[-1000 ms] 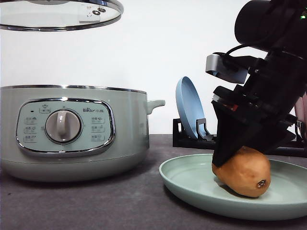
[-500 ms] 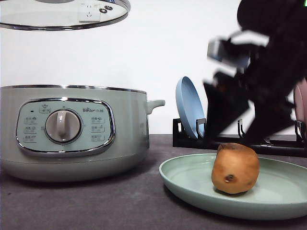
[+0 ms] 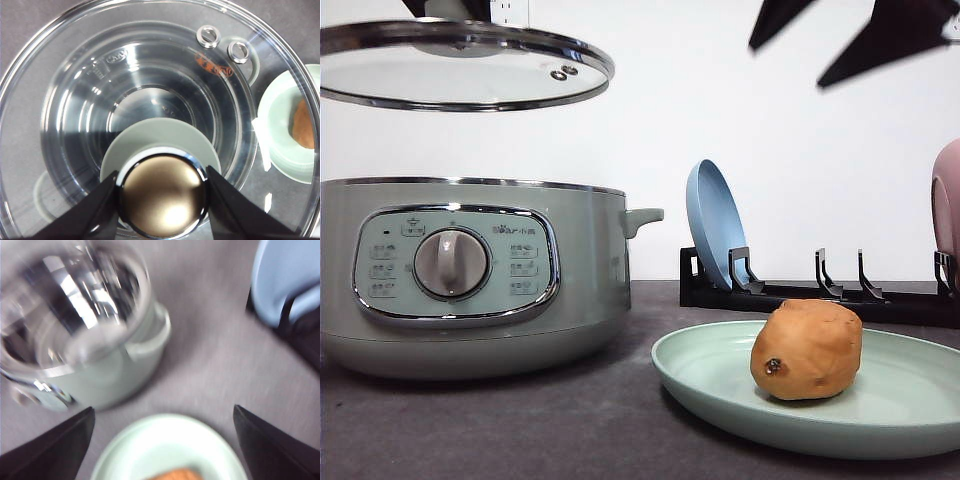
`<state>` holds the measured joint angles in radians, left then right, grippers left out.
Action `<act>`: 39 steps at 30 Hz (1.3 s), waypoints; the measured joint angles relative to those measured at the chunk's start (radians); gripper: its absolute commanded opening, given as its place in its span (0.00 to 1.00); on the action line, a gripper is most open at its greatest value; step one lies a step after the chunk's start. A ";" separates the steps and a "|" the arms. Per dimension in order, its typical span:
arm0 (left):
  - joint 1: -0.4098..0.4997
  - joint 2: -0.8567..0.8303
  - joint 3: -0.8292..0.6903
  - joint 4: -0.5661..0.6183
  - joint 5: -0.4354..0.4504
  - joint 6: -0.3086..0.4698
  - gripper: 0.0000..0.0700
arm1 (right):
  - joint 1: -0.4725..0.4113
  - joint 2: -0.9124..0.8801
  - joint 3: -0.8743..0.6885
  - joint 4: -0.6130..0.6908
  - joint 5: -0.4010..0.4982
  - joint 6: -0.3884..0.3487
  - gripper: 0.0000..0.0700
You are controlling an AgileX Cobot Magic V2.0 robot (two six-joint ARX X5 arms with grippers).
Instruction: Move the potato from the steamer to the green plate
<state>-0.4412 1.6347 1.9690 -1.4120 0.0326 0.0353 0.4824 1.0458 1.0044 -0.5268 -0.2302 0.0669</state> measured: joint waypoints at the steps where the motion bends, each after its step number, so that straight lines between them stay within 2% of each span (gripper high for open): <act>1: 0.000 0.005 0.000 0.000 0.000 0.000 0.00 | 0.000 -0.012 0.011 -0.006 0.000 0.000 0.80; 14: 0.000 0.119 -0.001 0.006 0.000 0.000 0.00 | 0.000 -0.115 0.057 -0.035 0.025 -0.009 0.80; 39: 0.000 0.203 -0.001 0.032 -0.009 0.000 0.00 | 0.000 -0.132 0.057 -0.063 0.025 -0.011 0.80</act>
<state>-0.4408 1.8377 1.9678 -1.3804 0.0240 0.0358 0.4824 0.9142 1.0615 -0.5899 -0.2050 0.0562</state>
